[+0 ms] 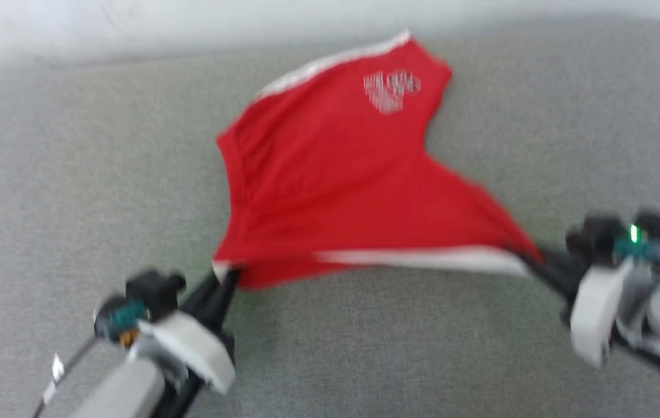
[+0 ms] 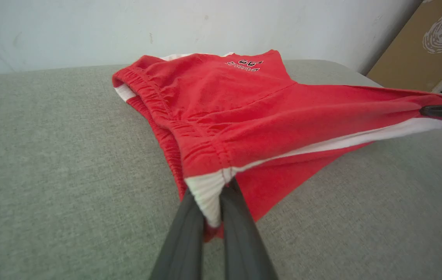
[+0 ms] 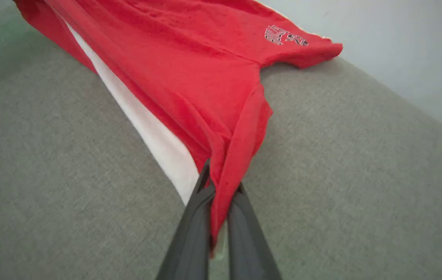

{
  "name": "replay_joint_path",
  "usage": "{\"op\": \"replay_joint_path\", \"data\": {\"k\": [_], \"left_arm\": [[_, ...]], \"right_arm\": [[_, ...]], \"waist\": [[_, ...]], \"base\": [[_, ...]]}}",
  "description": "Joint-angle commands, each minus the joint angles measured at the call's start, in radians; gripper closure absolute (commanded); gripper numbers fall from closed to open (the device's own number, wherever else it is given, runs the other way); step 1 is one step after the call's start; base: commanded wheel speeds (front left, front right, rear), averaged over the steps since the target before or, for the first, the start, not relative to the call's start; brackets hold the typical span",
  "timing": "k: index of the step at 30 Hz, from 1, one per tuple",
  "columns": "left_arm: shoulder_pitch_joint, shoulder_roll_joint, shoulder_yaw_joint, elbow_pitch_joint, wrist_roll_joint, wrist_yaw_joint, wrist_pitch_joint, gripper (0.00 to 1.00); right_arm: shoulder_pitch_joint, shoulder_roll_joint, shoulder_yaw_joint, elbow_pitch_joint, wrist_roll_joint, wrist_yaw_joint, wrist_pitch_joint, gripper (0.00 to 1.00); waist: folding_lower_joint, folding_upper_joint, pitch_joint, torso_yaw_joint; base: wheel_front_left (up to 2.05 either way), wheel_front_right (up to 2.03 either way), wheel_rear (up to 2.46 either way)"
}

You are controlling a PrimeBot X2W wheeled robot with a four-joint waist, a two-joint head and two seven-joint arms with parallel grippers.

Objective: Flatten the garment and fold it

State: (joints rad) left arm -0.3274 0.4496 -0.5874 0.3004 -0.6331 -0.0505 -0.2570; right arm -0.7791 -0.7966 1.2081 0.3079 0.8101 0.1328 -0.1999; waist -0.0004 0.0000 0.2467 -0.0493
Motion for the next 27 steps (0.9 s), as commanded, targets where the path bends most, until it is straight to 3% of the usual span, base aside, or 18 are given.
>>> {"op": "replay_joint_path", "data": {"k": [1,6,13,19,27], "left_arm": [[0.052,0.012,-0.002,-0.017,-0.003,0.018,-0.005,1.0],[0.192,0.047,-0.008,-0.071,-0.015,0.064,-0.001,1.0],[0.318,0.098,-0.022,-0.18,-0.019,0.11,0.029,1.0],[0.277,0.096,-0.038,-0.234,0.01,0.117,0.047,1.0],[0.099,0.062,-0.033,-0.215,0.042,0.081,0.052,1.0]], "right_arm": [[0.062,-0.019,0.004,-0.021,0.017,-0.002,0.004,1.0],[0.217,-0.056,-0.002,-0.084,0.041,-0.002,0.022,1.0],[0.414,-0.101,-0.092,-0.169,0.042,-0.002,0.035,1.0],[0.437,-0.086,-0.224,-0.193,-0.011,-0.002,0.051,1.0],[0.322,-0.018,-0.37,-0.183,-0.073,-0.002,0.136,1.0]], "waist": [[0.0004,0.0,-0.084,0.014],[0.0004,0.0,-0.142,0.015],[0.0004,0.0,-0.181,0.038],[0.0004,0.0,-0.181,0.047],[0.0004,0.0,-0.114,0.049]], "base": [[0.0,0.0,0.0],[0.0,0.0,0.0],[0.0,0.0,0.0],[0.0,0.0,0.0],[0.0,0.0,0.0]]}}
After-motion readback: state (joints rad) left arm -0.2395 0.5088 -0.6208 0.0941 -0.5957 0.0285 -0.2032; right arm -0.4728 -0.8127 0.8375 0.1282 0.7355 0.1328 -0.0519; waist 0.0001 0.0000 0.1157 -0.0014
